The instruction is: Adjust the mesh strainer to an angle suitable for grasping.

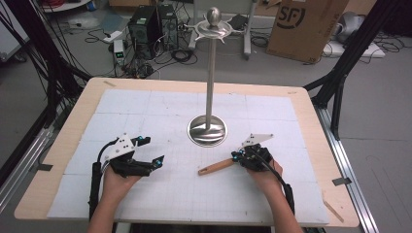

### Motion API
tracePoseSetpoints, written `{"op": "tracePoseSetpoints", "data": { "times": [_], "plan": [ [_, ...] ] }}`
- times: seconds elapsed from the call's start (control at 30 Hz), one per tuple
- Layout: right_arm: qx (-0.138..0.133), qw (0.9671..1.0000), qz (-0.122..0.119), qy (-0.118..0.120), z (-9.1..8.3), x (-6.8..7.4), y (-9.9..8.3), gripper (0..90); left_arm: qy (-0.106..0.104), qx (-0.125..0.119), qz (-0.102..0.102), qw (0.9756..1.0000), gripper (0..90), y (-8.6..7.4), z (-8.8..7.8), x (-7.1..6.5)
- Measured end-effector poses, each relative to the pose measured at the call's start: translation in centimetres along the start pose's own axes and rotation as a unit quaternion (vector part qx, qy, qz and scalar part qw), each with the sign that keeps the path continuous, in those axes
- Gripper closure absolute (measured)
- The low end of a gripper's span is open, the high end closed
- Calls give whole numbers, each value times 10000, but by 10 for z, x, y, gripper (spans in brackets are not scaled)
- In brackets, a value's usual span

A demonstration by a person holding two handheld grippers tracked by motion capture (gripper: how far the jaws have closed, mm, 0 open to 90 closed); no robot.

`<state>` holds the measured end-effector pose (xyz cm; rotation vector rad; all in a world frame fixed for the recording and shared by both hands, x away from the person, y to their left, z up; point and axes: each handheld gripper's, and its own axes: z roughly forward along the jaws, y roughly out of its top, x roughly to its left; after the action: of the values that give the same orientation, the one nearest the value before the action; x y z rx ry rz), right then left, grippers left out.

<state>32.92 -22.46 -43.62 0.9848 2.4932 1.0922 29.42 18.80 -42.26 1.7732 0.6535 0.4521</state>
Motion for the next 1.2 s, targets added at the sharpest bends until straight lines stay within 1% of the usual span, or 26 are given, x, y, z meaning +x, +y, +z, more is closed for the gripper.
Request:
{"op": "tracePoseSetpoints", "data": {
  "times": [0.2, 0.43, 0.47, 0.5, 0.67, 0.87, 0.93, 0.97, 1.0, 1.03, 1.07, 1.1, 1.13, 1.17, 1.2],
  "plan": [
    [55, 10000, 29, -11, -8, 2, -6, 900, 4, -15, -5, 10000, 156, 0, 0, 0],
    [103, 9999, 56, -42, -25, 8, -21, 899, -14, -12, 2, 10000, 156, 0, 1, -1],
    [103, 9999, 56, -42, -25, 8, -21, 899, -19, -11, 1, 10000, 156, 0, 1, -1],
    [138, 9999, 43, -55, -29, 10, -25, 900, -18, -7, 6, 10000, 156, 0, 1, -1],
    [176, 9998, 35, -70, -37, 13, -33, 900, -25, 10, 6, 10000, 156, 0, 2, -2],
    [188, 9997, -45, -122, -39, 16, -32, 899, -34, 10, 6, 10000, 157, 0, 2, -3],
    [49, 9998, -113, -134, -41, 19, -27, 899, -29, 2, -1, 10000, 157, 0, 2, -2],
    [49, 9998, -113, -134, -41, 19, -27, 899, -30, 6, 3, 10000, 157, 0, 2, -2],
    [-55, 9998, -176, -78, -42, 23, -21, 899, -32, 7, 10, 10000, 157, 0, 2, -2],
    [-55, 9998, -176, -78, -42, 23, -21, 899, -32, 8, 10, 10000, 157, 0, 2, -2],
    [-83, 9997, -219, -25, -42, 26, -18, 899, -33, 8, 11, 10000, 157, 0, 2, -2],
    [-114, 9995, -293, 53, -41, 29, -15, 899, -34, 15, 20, 10000, 157, 0, 2, -2],
    [-133, 9987, -446, 224, -38, 38, -9, 899, -34, 12, 21, 10000, 157, 0, 2, -2],
    [-146, 9981, -504, 317, -35, 43, -6, 899, -27, 4, 4, 10000, 157, 0, 2, -2],
    [-146, 9981, -504, 317, -35, 43, -6, 899, -20, 2, 0, 10000, 157, 0, 2, -2]
  ]
}}
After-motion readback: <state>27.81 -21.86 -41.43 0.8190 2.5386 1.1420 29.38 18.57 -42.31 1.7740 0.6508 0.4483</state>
